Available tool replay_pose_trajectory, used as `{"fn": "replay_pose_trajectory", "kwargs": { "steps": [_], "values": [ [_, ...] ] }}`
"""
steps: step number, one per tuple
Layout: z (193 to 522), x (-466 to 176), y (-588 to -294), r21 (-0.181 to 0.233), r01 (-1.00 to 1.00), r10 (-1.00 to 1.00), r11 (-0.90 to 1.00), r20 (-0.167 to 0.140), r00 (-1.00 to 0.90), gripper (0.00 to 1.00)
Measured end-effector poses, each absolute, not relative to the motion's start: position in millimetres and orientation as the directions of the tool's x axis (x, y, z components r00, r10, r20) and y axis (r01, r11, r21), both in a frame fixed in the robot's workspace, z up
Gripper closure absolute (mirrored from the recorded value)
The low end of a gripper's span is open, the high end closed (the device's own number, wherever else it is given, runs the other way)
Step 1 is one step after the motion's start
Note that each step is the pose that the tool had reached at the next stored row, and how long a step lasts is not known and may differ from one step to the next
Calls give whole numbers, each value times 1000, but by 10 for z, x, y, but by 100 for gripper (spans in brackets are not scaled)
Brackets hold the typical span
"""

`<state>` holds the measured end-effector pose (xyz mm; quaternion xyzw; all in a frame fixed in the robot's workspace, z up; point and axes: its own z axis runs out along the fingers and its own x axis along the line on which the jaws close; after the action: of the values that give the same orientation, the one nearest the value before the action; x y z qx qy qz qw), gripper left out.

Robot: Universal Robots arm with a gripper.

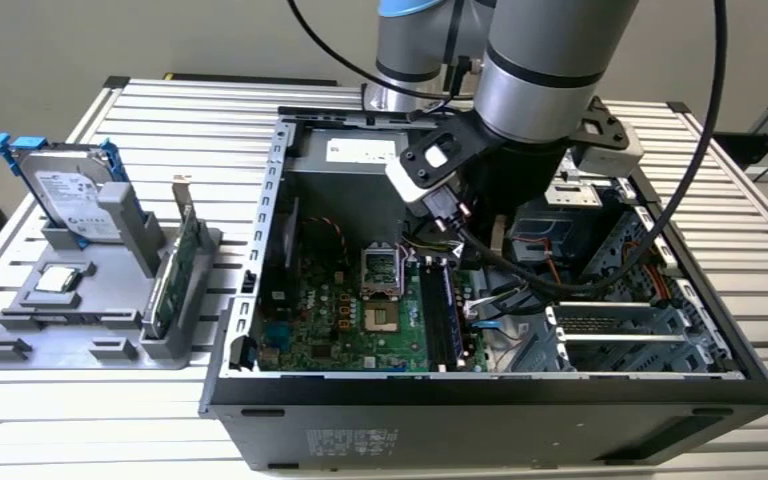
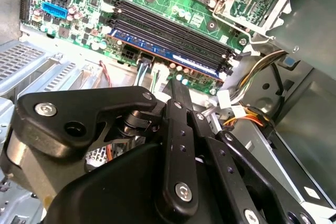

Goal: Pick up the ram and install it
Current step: 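Press down the ram until it locks into place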

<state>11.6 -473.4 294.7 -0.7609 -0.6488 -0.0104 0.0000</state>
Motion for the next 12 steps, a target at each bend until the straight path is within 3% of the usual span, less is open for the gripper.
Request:
{"fn": "replay_pose_trajectory", "kwargs": {
  "steps": [12],
  "values": [
    [3032, 116, -4734, 14, 987, 987, -158, 16, 158, 100]
  ]
}}
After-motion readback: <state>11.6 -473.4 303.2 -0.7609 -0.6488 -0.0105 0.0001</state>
